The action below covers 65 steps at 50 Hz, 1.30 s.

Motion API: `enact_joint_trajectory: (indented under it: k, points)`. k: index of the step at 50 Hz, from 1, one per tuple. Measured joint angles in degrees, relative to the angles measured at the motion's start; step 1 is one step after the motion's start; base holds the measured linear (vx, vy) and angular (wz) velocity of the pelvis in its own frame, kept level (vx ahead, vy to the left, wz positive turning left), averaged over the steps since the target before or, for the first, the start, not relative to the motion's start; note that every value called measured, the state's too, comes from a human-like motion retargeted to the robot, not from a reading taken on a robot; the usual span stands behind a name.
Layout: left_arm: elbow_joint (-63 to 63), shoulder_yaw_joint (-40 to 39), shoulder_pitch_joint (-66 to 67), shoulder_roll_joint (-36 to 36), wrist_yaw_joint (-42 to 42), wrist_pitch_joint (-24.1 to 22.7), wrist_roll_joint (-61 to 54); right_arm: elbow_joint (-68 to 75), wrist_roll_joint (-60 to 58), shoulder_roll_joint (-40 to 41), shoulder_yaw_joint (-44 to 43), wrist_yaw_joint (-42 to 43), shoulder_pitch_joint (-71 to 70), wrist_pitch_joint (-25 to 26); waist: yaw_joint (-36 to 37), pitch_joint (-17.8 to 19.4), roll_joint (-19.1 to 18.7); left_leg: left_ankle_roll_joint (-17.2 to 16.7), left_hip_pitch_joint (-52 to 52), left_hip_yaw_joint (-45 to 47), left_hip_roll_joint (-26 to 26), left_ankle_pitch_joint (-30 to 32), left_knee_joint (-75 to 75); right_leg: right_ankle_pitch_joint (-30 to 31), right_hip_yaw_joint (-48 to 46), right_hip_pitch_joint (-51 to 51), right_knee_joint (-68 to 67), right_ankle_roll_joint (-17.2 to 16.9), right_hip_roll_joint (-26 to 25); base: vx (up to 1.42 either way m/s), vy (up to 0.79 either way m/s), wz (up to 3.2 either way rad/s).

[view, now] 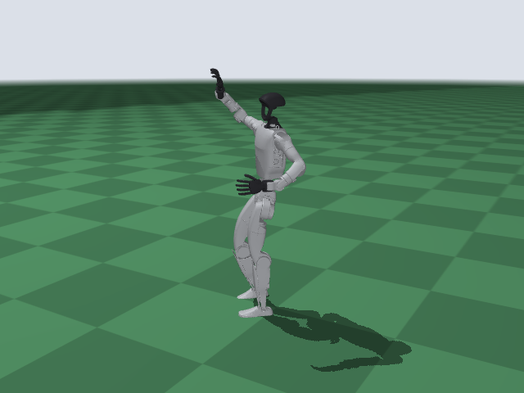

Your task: Dance

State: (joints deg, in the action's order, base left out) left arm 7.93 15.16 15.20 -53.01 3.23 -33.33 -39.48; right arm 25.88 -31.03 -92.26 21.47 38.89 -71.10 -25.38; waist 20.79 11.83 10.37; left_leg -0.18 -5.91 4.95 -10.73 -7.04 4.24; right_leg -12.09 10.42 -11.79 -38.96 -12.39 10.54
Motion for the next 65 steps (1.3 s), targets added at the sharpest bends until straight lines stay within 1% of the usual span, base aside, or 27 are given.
enact_joint_trajectory:
  k: [2,5,8,10,13,16,18,20,22,23,25,28,30,31,33,35,37,40,41,43,45,47,50,52,55,60,65]
  points:
    - [0.85,-1.17,1.79,2.38,-0.76,-0.52,0.28,4.11,0.07,0.04,-0.80,5.55,-1.32,1.47,-1.80,-1.00,-1.47,0.87,0.64,0.25,1.57,0.40,0.07,1.92,-1.13,2.20,5.37,0.54,-0.39,0.06,-0.26,0.00]
    - [3.81,-2.86,4.62,7.32,-1.89,-1.81,1.62,14.16,4.95,2.36,-4.26,11.81,-3.01,4.32,-5.17,-3.57,-3.41,1.52,2.64,1.06,4.58,0.15,1.01,5.38,-2.95,5.42,14.99,1.35,-0.70,0.02,-0.25,-0.03]
    - [8.41,-4.67,6.84,13.50,-3.58,-3.37,2.98,25.99,12.80,5.60,-11.35,15.02,-4.47,7.09,-10.32,-5.67,-4.59,1.72,5.60,-0.52,6.73,-1.40,4.02,8.10,-5.85,8.10,22.68,1.62,-0.28,-0.01,-0.20,0.41]
    - [11.11,-5.51,7.72,17.14,-4.68,-4.65,3.66,33.22,20.45,7.58,-17.60,15.00,-4.84,8.62,-13.43,-6.74,-5.48,1.87,7.69,-1.62,7.90,-2.67,6.62,9.22,-7.99,9.61,26.23,1.85,-0.40,0.04,-0.15,0.50]
    - [14.44,-7.41,8.86,21.48,-5.87,-6.53,4.66,43.03,37.70,9.05,-29.12,9.53,-2.47,8.32,-16.89,-7.52,-6.50,1.80,10.37,-2.16,9.85,-4.98,11.56,10.35,-10.05,11.57,29.67,2.44,-1.51,0.11,-0.18,0.16]
    - [17.15,-10.07,9.60,24.99,-7.20,-7.79,5.38,54.49,56.33,8.21,-41.60,-5.50,4.52,4.43,-19.34,-7.65,-6.95,1.22,12.70,-1.91,12.02,-8.15,17.59,10.99,-11.13,12.98,31.73,3.21,-2.75,0.05,-0.16,-0.13]
    - [18.05,-10.66,9.43,26.32,-7.93,-7.84,5.73,59.66,70.89,8.64,-50.65,-13.52,9.91,4.25,-20.90,-7.84,-7.30,0.74,15.12,-2.41,12.88,-10.38,22.29,11.02,-11.88,13.56,32.68,3.35,-3.11,-0.02,-0.10,0.14]
    - [18.22,-10.78,9.31,26.58,-8.43,-7.64,6.17,61.12,85.68,10.96,-61.03,-17.06,16.22,4.56,-22.76,-8.04,-7.84,-0.40,17.96,-3.82,13.55,-12.67,27.31,10.87,-12.27,13.84,33.32,3.17,-3.39,-0.05,-0.04,0.46]
    - [18.24,-11.80,9.84,25.12,-8.39,-7.02,8.25,60.65,97.69,14.19,-71.94,-19.87,24.98,0.92,-24.63,-8.02,-8.09,-1.31,20.59,-5.61,14.19,-14.80,31.91,10.42,-12.95,14.24,33.64,2.51,-3.70,-0.05,0.05,0.55]
    - [18.28,-12.57,10.46,23.84,-8.01,-6.50,9.92,60.52,102.21,15.61,-76.63,-21.00,29.10,-1.09,-25.08,-7.93,-8.24,-1.41,21.29,-6.22,14.40,-15.30,33.18,10.16,-13.18,14.55,33.71,2.07,-3.92,0.00,0.11,0.41]
    - [18.49,-14.07,12.47,20.70,-8.34,-5.08,14.23,60.64,109.31,17.35,-83.16,-21.20,34.52,-2.48,-24.92,-7.94,-8.63,-1.24,21.29,-6.59,14.59,-15.04,33.46,10.06,-12.75,15.02,33.83,1.73,-4.45,0.08,0.14,0.10]
    - [20.39,-16.09,15.83,16.65,-10.77,0.41,20.18,59.49,112.14,17.75,-85.84,-24.15,38.90,-1.27,-21.75,-8.69,-7.98,-1.30,18.46,-4.51,15.08,-12.80,29.07,10.68,-12.58,15.26,34.04,2.93,-4.87,0.15,0.11,-0.52]
    - [21.00,-17.63,17.22,14.17,-13.86,2.59,22.54,57.46,109.83,16.50,-84.43,-28.28,40.47,-1.07,-18.86,-9.25,-6.81,-1.30,16.04,-2.39,14.79,-10.70,24.66,11.23,-11.78,14.89,34.11,3.83,-4.67,0.02,0.01,-0.75]
    - [20.65,-18.36,17.24,12.42,-16.58,1.91,22.94,55.97,107.45,15.17,-82.83,-30.67,40.63,-1.64,-17.25,-9.32,-6.24,-1.39,14.76,-1.49,14.40,-9.41,21.92,11.36,-11.13,14.41,33.96,4.03,-4.45,-0.12,0.00,-0.66]
    - [18.96,-19.05,16.62,8.10,-24.49,-1.77,21.64,51.80,102.34,12.15,-78.63,-34.65,40.23,-3.09,-14.27,-9.12,-5.23,-1.46,12.26,-0.26,13.28,-6.75,16.35,11.43,-10.05,13.34,33.39,4.20,-3.85,-0.18,0.04,-0.37]
    - [16.42,-17.82,14.97,2.75,-35.82,-6.90,16.41,45.20,96.45,9.25,-72.79,-37.53,38.96,-4.43,-12.09,-8.39,-4.55,-1.43,9.91,-0.17,11.66,-4.24,11.25,11.22,-9.74,12.56,32.42,4.25,-3.05,-0.17,0.12,0.09]
    - [13.92,-15.98,13.18,-2.91,-43.50,-9.51,11.91,37.45,90.53,6.80,-66.59,-40.61,37.84,-3.98,-10.63,-7.60,-4.21,-0.98,7.96,-0.50,10.00,-2.45,7.56,10.91,-10.11,12.31,31.36,4.15,-2.26,-0.14,0.16,0.41]
    - [9.90,-14.68,10.52,-9.38,-48.01,-14.23,7.70,26.16,81.86,4.33,-58.19,-44.93,35.87,-2.79,-8.60,-6.36,-3.70,-0.63,5.61,0.07,8.33,-0.53,3.79,10.30,-10.17,11.62,29.10,3.91,-1.07,-0.10,0.16,0.24]
    - [8.31,-14.02,9.64,-10.82,-48.49,-15.57,6.37,22.65,78.38,4.14,-55.22,-44.75,34.66,-2.84,-7.71,-5.93,-3.40,-0.59,5.09,0.11,7.76,-0.06,3.05,9.93,-9.63,11.17,27.90,3.76,-0.74,-0.06,0.19,-0.07]
    - [5.14,-12.01,7.84,-12.90,-49.89,-16.51,4.29,16.16,70.89,3.99,-48.74,-41.96,31.78,-2.99,-6.00,-5.23,-3.02,-0.37,4.27,-0.14,6.71,0.68,1.96,8.98,-8.25,9.85,24.82,3.07,-0.19,-0.01,0.19,-0.21]
    - [2.69,-9.83,5.93,-13.44,-52.09,-15.62,4.74,10.72,62.88,3.82,-41.77,-37.02,28.56,-3.92,-4.13,-4.89,-2.73,-0.08,3.99,0.16,5.95,1.04,1.44,7.89,-6.18,7.74,21.00,2.33,-0.02,0.00,0.17,-0.37]
    - [1.95,-9.07,3.15,-14.13,-53.32,-15.36,10.03,6.34,52.52,3.04,-34.20,-30.01,24.88,-4.33,-2.43,-4.64,-2.34,0.28,3.98,0.89,5.04,1.10,1.07,6.57,-4.24,5.28,16.81,1.91,-0.14,-0.02,0.13,-0.36]
    - [-2.29,-7.02,-1.47,-18.86,-51.41,-14.03,14.16,0.34,35.41,1.41,-22.75,-20.97,18.77,-3.50,-0.34,-3.55,-1.66,0.88,3.88,1.46,3.06,1.05,0.69,3.93,-1.66,1.68,9.54,0.44,0.17,-0.03,0.13,-0.30]
    - [-4.66,-4.39,-4.62,-20.66,-50.18,-13.81,12.54,-3.24,26.49,0.89,-16.27,-19.58,15.06,-2.95,0.93,-2.84,-0.95,0.31,3.67,2.35,2.13,0.91,0.36,2.51,-0.37,-0.42,5.41,0.00,0.47,-0.04,0.14,-0.34]
    - [-6.93,-1.66,-7.94,-22.02,-48.73,-14.41,10.54,-6.54,18.94,1.13,-9.03,-16.58,10.23,-2.25,2.35,-2.23,-0.84,-0.39,3.29,2.85,1.25,0.56,-0.16,1.28,1.75,-2.35,1.41,-0.44,0.07,-0.01,0.06,-0.19]
    - [-5.65,-1.31,-6.66,-19.27,-47.18,-14.90,10.69,-5.33,13.46,0.61,-4.90,-6.30,5.46,-3.27,0.06,-3.40,-3.12,-0.03,3.09,3.99,2.79,0.84,-0.61,2.63,1.71,-0.74,4.46,0.13,-1.34,0.05,-0.09,0.02]
    - [-1.18,-4.51,-0.97,-11.51,-46.43,-14.96,13.03,7.85,17.42,2.55,-7.64,2.19,2.40,-0.26,-5.78,-5.68,-5.78,0.35,4.69,3.40,5.49,0.56,0.43,6.33,-1.74,3.42,15.18,1.22,-1.25,0.04,-0.16,0.17]
